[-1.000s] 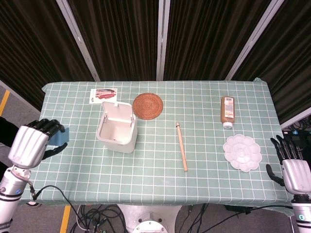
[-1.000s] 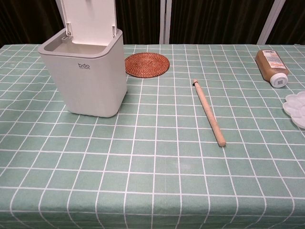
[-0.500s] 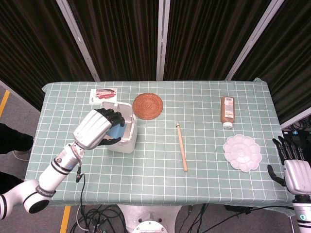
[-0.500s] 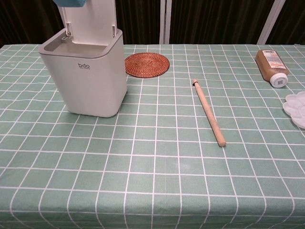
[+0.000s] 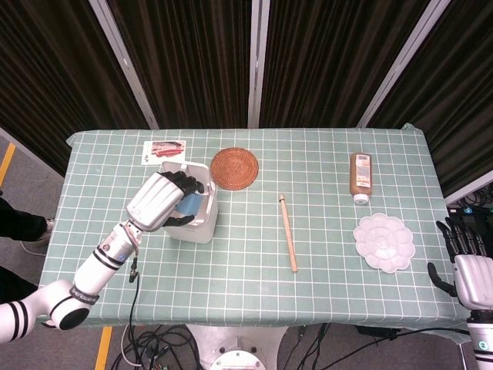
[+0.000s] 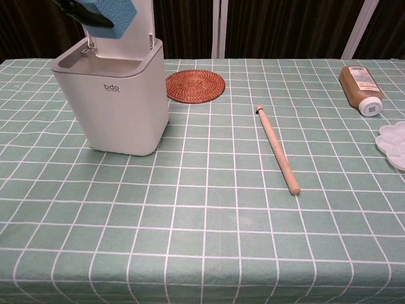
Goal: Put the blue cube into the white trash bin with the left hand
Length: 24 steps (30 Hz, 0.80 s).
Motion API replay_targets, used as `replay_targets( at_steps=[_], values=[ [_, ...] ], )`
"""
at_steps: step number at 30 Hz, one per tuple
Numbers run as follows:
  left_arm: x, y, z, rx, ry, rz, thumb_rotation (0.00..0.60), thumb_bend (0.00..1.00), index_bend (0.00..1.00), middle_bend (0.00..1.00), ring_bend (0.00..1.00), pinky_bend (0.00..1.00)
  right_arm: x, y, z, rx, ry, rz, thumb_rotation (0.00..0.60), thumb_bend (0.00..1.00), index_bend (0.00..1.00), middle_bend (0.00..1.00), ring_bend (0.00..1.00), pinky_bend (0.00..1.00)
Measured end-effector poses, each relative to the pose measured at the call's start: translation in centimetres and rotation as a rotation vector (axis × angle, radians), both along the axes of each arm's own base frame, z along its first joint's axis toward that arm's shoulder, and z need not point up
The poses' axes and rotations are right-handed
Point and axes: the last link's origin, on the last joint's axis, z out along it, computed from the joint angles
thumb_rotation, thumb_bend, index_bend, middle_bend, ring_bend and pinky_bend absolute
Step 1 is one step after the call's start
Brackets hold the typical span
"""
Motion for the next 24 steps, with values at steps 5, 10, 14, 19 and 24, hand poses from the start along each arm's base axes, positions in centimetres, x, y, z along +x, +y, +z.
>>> replay_targets(
  at_steps=[5, 10, 14, 19, 24],
  values=[
    [-0.2, 0.4, 0.1, 0.029, 0.018, 0.004, 0.6, 0.06, 0.2, 0.22, 0.17, 0.4, 0.1, 0.1, 0.0, -0.001, 0.001, 0.004, 0.6, 0.32, 0.0, 0.0, 0.0, 0.0],
    [-1.5, 0.0, 0.5, 0.043, 0.059, 0.063, 0.6, 0.06, 0.19, 0.2, 0.15, 0.4, 0.0, 0.2, 0.1, -0.001, -0.002, 0.001, 0.6, 0.32, 0.0, 0.0, 0.0, 0.0],
    [-3.4, -1.3, 1.8, 0.099, 0.067, 0.109, 0.6, 0.06, 0.22, 0.2, 0.15, 0.38, -0.1, 0.3, 0.1, -0.003, -0.004, 0.001, 0.6, 0.33, 0.0, 0.0, 0.0, 0.0],
    [-8.8, -5.3, 3.8, 0.185, 0.05, 0.273, 0.6, 0.05, 0.22, 0.19, 0.14, 0.33, 0.0, 0.4, 0.0, -0.003, -0.004, 0.01, 0.6, 0.32, 0.0, 0.0, 0.0, 0.0],
    [-15.6, -11.6, 4.1, 0.198, 0.046, 0.506, 0.6, 0.01, 0.08, 0.04, 0.01, 0.14, 0.5, 0.8, -0.8, 0.008, -0.018, 0.039, 0.6, 0.3, 0.0, 0.0, 0.0, 0.0]
  ],
)
